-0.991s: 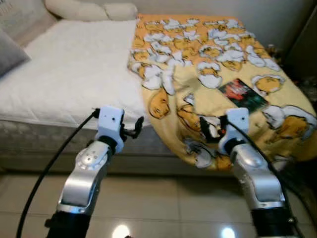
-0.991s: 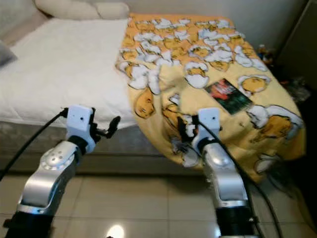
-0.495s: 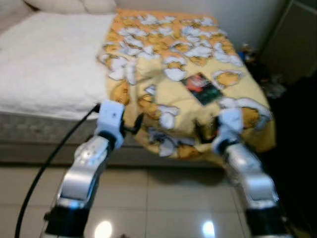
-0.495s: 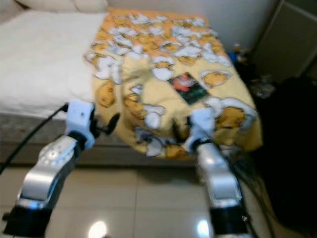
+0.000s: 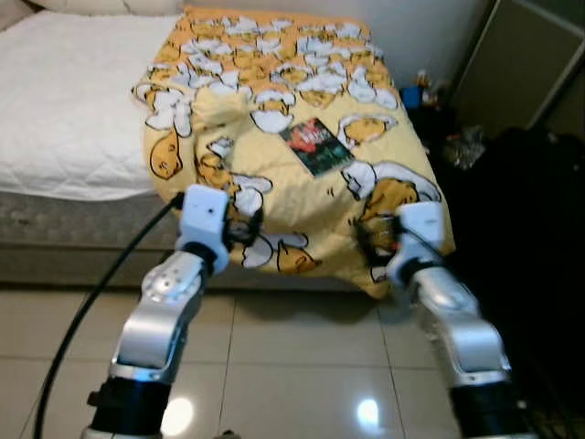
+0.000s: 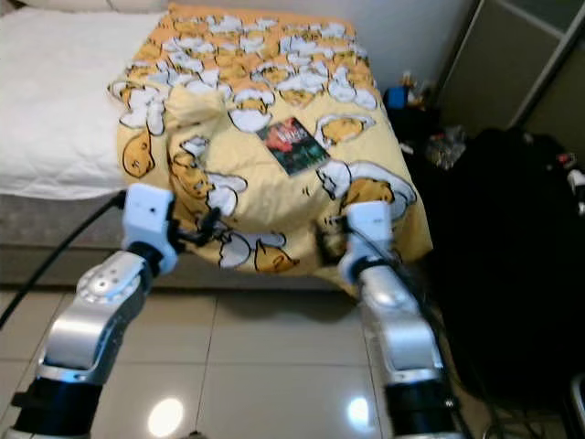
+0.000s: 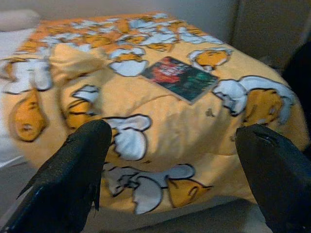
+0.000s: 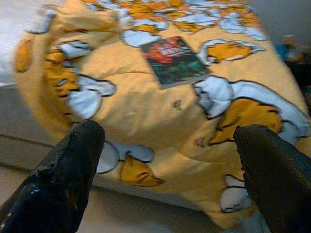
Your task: Clean up the room
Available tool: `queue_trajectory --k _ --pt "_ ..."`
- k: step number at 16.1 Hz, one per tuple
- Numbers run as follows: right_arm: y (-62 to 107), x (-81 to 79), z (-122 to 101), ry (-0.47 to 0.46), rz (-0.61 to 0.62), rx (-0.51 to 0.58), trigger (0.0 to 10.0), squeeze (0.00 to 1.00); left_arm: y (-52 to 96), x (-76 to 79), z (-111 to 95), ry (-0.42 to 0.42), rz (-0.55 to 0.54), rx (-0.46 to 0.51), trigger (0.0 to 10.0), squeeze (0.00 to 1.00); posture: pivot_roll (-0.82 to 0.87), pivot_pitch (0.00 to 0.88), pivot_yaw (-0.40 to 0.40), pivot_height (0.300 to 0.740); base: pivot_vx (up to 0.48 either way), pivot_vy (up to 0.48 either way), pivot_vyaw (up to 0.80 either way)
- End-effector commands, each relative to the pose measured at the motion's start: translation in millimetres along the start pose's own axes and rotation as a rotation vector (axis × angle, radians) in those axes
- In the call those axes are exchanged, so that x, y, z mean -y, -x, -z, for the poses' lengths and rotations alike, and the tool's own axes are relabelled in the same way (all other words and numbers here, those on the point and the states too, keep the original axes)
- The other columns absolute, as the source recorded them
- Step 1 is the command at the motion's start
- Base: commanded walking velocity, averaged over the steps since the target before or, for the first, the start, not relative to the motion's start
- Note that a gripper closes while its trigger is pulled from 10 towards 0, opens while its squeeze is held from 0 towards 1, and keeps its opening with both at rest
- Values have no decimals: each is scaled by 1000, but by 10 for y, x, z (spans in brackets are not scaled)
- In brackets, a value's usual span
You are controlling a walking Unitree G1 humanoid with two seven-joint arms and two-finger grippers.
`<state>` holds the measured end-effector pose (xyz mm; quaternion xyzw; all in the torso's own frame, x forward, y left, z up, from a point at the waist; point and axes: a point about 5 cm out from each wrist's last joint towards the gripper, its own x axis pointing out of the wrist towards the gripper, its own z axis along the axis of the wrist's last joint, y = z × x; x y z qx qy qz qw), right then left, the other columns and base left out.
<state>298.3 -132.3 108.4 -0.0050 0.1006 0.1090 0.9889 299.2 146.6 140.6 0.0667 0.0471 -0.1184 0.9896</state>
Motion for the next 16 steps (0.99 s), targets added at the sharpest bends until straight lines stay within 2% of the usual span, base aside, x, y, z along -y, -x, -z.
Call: queue_trajectory --k 1,4,7,16 --pt "12 40 -30 5 13 6 10000 0 -12 -14 -54 -12 -16 24 10000 992 49 0 -20 740 0 0 0" --pt "14 37 -21 -5 12 3 10000 0 -3 13 -80 -23 18 48 10000 1000 49 0 -19 740 0 0 0" --pt "13 42 -6 -28 27 -7 10000 0 -7 13 -80 -18 18 47 10000 1000 49 0 -20 740 277 0 0" --pt "-3 61 -13 -31 40 -9 10000 0 -15 -16 -67 -14 23 37 10000 1000 50 0 -21 740 332 0 -606"
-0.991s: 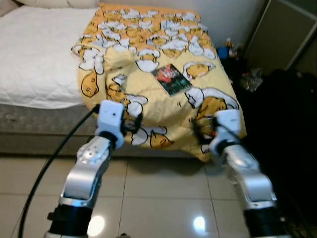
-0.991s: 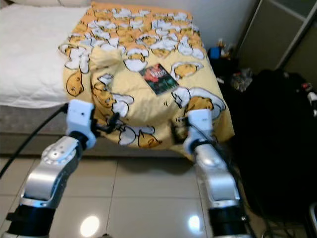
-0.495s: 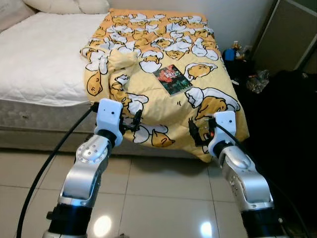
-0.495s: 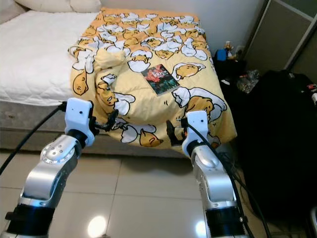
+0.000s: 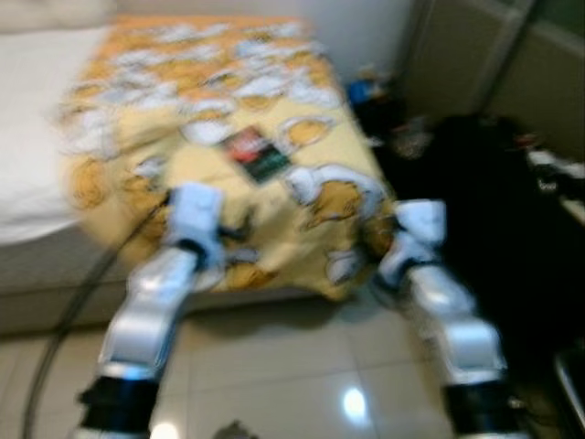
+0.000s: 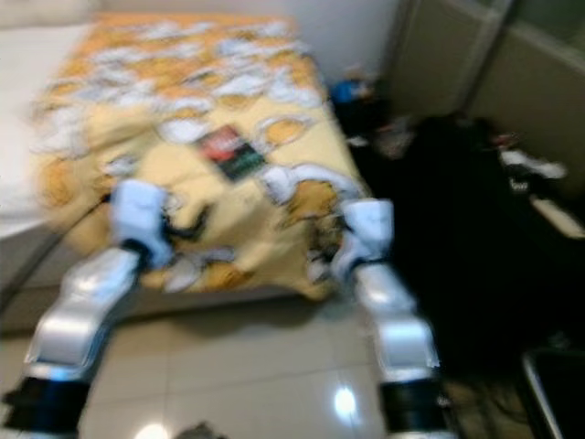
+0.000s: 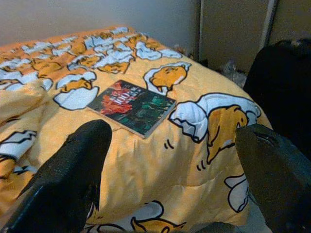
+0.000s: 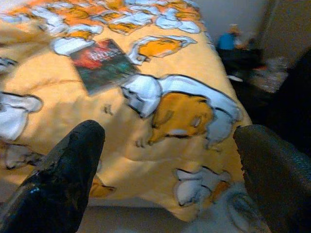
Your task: Clean up the room
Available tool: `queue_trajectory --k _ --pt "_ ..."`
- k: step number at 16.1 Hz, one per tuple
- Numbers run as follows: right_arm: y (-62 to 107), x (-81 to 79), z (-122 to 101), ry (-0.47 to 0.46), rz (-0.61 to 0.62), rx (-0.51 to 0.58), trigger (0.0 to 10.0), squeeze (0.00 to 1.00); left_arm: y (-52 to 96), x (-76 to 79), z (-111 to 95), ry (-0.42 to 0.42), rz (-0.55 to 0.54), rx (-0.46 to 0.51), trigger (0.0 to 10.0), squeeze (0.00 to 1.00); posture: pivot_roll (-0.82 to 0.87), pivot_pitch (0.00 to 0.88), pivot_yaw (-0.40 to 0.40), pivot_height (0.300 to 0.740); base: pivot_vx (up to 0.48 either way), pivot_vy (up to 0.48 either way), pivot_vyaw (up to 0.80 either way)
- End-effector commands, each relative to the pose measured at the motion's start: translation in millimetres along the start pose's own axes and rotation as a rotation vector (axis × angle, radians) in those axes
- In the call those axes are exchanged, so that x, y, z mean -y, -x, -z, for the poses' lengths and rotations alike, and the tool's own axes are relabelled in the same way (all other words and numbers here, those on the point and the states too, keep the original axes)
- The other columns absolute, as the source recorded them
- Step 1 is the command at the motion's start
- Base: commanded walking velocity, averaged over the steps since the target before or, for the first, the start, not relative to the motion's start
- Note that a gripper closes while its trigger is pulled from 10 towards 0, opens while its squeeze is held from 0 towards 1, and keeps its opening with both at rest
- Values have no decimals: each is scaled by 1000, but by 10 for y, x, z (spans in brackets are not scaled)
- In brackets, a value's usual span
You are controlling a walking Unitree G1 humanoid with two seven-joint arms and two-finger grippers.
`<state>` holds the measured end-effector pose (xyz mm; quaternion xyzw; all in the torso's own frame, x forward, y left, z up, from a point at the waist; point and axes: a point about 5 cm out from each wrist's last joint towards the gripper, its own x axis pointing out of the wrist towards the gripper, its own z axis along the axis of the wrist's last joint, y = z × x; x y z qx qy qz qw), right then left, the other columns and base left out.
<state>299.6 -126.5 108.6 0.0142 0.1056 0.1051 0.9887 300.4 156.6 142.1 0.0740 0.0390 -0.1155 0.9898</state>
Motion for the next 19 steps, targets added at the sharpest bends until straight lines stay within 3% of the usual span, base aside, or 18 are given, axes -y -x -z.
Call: queue_trajectory --k 1,10,14,19 --pt "22 115 -12 8 36 -3 10000 0 -29 83 -66 3 29 23 10000 1000 50 0 -21 740 352 0 -606" --pt "43 100 16 60 -3 -7 10000 0 -14 42 -37 14 3 13 10000 1000 31 0 -9 740 360 0 -111" --pt "43 25 60 50 -69 -23 10000 0 -11 -7 -47 -13 -8 7 10000 1000 44 0 5 740 422 0 800" --pt "1 141 57 92 40 -17 10000 0 2 -10 41 17 -18 -26 10000 1000 47 0 23 740 425 0 160"
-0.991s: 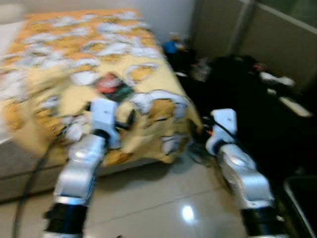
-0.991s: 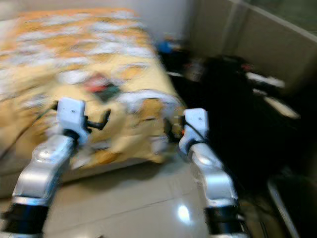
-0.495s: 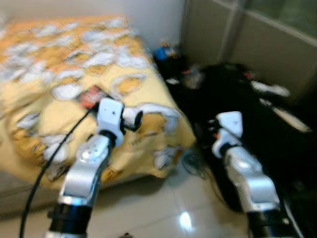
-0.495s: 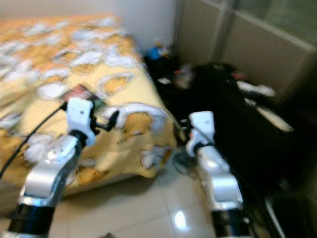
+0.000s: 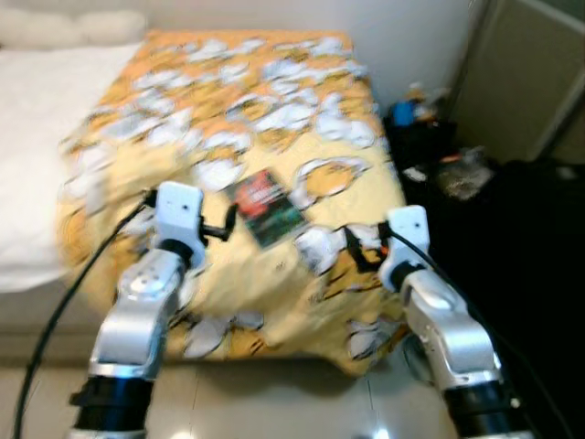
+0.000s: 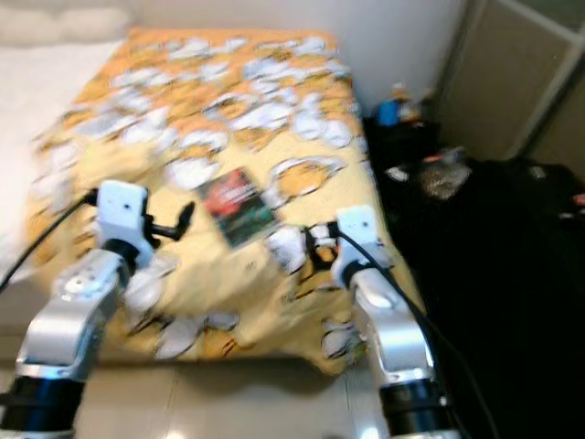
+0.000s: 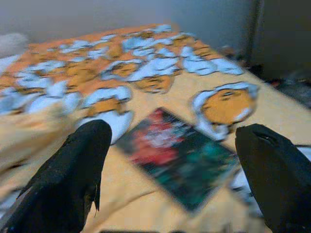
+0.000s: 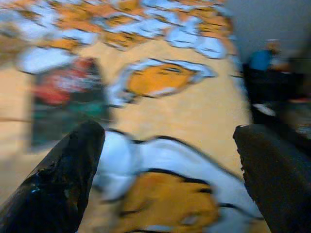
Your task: Clean up the room
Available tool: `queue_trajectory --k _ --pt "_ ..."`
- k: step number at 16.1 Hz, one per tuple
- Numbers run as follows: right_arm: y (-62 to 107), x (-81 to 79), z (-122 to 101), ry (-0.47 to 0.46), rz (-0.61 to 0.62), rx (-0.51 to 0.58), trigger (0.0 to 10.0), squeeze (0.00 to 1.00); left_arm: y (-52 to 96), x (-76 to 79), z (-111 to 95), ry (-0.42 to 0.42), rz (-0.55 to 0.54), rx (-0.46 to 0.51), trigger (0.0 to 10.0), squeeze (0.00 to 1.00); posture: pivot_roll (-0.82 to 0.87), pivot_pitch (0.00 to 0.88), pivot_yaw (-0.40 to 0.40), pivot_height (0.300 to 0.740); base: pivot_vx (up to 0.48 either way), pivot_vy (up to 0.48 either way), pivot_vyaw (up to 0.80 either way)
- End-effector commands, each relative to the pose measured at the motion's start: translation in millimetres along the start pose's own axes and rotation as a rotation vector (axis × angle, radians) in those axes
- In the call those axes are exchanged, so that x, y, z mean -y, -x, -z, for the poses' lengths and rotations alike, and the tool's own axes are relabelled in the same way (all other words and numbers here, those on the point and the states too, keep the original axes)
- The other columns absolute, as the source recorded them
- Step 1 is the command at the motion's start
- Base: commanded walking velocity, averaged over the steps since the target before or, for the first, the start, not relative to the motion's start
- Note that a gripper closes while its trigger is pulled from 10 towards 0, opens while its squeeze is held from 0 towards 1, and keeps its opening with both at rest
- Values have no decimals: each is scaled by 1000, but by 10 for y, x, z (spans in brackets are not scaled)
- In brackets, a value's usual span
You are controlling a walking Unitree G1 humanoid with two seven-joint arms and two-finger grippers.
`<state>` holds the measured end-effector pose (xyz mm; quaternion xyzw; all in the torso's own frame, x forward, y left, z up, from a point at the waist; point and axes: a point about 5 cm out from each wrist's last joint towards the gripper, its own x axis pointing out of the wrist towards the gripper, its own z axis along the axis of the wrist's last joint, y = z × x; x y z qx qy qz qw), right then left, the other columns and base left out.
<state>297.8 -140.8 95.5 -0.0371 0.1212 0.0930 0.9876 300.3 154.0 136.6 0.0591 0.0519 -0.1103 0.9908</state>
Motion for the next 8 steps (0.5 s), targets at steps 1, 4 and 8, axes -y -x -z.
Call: queue_trajectory --k 1,4,8 --pt "-26 -7 -98 15 10 47 10000 0 9 -49 -2 -9 -15 -5 10000 1000 47 0 23 740 420 0 0" --pt "-50 -47 -94 17 -39 38 10000 0 -17 -63 0 -10 -19 -8 10000 1000 48 0 22 740 424 0 0" --pt "-40 -99 -79 34 -113 36 10000 0 -28 -49 12 -11 -14 -9 10000 1000 46 0 19 740 422 0 400"
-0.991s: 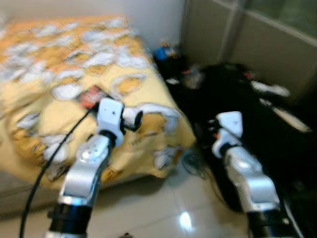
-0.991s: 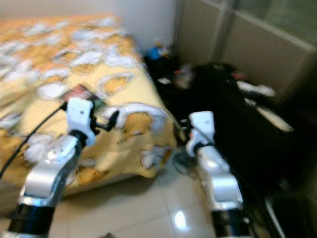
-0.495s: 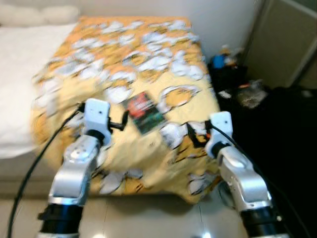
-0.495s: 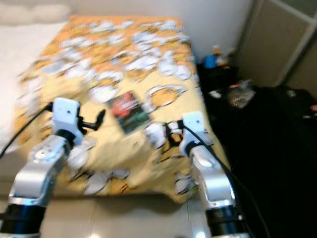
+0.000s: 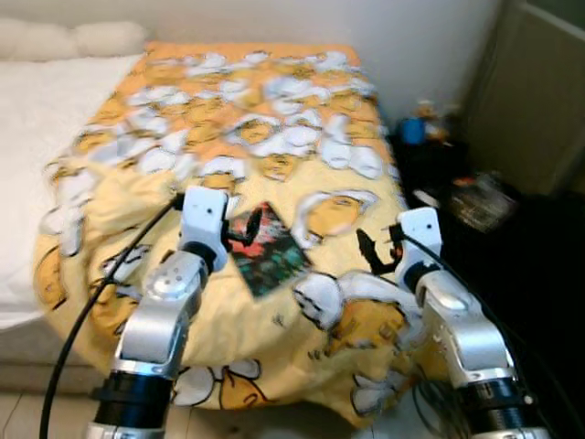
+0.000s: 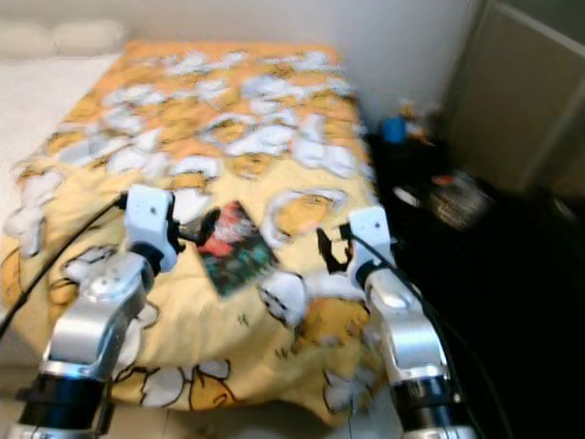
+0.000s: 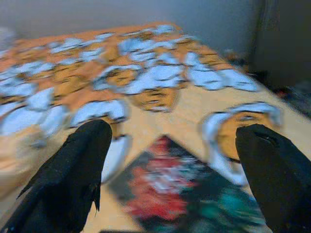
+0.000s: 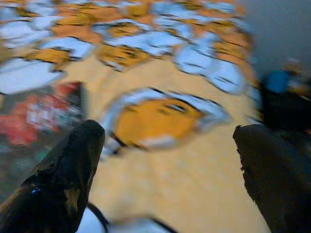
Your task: Clean up the room
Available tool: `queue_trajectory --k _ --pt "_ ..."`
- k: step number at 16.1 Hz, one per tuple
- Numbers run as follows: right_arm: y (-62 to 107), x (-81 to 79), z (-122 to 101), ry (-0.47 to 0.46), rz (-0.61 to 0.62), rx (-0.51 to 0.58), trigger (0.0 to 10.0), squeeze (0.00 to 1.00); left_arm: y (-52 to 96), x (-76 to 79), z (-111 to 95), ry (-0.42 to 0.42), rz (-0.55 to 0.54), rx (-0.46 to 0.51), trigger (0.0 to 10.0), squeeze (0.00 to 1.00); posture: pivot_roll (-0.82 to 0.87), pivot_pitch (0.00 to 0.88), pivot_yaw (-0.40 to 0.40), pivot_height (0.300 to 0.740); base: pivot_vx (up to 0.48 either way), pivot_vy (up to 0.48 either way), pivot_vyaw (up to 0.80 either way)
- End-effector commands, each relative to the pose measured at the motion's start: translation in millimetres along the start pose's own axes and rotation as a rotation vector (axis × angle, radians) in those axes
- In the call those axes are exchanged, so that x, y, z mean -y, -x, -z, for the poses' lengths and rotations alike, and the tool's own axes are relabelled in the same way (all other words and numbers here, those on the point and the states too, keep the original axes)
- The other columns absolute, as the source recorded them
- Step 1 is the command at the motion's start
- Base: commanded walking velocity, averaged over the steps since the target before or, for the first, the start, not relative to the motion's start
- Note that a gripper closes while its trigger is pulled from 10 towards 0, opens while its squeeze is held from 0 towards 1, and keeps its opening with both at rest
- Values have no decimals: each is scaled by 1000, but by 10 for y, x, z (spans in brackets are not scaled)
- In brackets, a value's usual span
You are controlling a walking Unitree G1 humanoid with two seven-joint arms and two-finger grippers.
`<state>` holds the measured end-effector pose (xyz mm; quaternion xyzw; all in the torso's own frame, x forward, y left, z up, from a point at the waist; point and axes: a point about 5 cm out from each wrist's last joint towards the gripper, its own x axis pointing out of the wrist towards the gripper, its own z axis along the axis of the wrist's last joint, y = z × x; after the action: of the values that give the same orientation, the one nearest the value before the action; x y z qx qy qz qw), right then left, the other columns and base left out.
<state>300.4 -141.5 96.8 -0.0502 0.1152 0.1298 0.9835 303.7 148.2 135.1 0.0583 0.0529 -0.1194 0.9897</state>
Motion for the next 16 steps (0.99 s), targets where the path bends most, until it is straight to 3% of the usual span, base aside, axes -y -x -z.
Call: queue_trajectory --k 1,6,10,16 --pt "-22 -113 -58 -5 -48 25 10000 0 22 -101 12 -9 -35 -8 10000 1000 45 0 20 740 424 0 800" --pt "24 -99 32 -17 -55 -7 10000 0 44 -50 44 -6 -45 -9 10000 1000 39 0 17 740 62 -48 0" --pt "51 -130 52 2 -83 -11 10000 0 55 -32 54 -4 -48 -12 10000 1000 36 0 18 740 0 -480 800" --pt "48 -97 79 -15 -58 -27 10000 0 45 -43 49 -14 -54 -9 10000 1000 37 0 16 740 0 -444 0"
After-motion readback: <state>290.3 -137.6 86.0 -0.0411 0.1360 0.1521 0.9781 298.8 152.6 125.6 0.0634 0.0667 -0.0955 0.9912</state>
